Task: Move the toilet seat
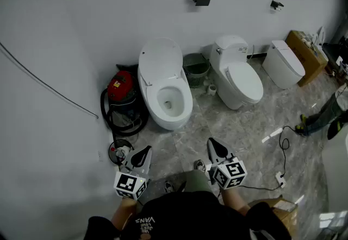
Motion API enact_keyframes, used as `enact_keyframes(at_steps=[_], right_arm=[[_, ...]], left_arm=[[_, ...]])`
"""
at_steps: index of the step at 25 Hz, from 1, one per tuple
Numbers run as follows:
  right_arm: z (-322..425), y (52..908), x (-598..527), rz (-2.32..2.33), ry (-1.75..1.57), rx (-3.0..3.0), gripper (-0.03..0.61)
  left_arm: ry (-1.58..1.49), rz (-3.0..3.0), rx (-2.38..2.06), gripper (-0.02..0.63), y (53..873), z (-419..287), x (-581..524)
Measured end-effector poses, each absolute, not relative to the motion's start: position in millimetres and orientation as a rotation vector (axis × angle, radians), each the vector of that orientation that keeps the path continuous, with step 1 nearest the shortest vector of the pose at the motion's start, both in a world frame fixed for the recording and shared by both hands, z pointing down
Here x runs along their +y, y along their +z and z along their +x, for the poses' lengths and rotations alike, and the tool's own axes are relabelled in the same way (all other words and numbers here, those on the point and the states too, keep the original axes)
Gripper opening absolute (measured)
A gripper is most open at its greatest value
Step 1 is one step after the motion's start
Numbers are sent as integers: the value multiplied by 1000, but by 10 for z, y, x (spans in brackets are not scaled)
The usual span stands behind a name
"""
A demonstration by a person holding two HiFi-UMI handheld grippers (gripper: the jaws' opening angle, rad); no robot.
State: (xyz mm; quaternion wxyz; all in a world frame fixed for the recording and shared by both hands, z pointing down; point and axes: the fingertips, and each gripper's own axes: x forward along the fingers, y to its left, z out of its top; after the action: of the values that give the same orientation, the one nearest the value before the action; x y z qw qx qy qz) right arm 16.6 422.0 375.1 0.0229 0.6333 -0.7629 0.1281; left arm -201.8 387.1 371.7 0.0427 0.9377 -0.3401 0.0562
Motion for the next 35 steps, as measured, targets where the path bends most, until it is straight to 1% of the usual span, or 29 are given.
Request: enact_keyframes(at_steps=[4,9,10,11,12,13,14,19,24,35], right_arm=[[214,3744,4155,1967,417,-2373,-3],[326,3666,4019,1915,421,-2511,-1],[365,3681,3973,1906,429,-2519,24],[406,3701,3931,1896,439,-2523,64],[458,3720,3892,1886,450,-2523,99],[526,3740,3854,1878,460,-2519,134],[608,3755,3807,1871,469,-2513,152],[995,3799,3422,1829,515,-2510,204],[1273,3853,3030,1755,538,-2548,235],[1792,4013,2508,1598,561,-2555,239]], left_arm=[[184,2852,-1037,6,3779,-1985,3815],[160,2845,-1030,8,3784,-1748,3728],[150,2828,-1040,8,3795,-1710,3683],[136,2805,-1052,9,3803,-1674,3639],[123,2784,-1062,64,3807,-1630,3602],[113,2769,-1067,180,3807,-1569,3574],[110,2761,-1067,237,3805,-1492,3548],[131,2724,-1105,236,3826,-1140,3310],[133,2656,-1162,247,3922,-874,3026],[69,2483,-1311,273,4117,-500,2686]])
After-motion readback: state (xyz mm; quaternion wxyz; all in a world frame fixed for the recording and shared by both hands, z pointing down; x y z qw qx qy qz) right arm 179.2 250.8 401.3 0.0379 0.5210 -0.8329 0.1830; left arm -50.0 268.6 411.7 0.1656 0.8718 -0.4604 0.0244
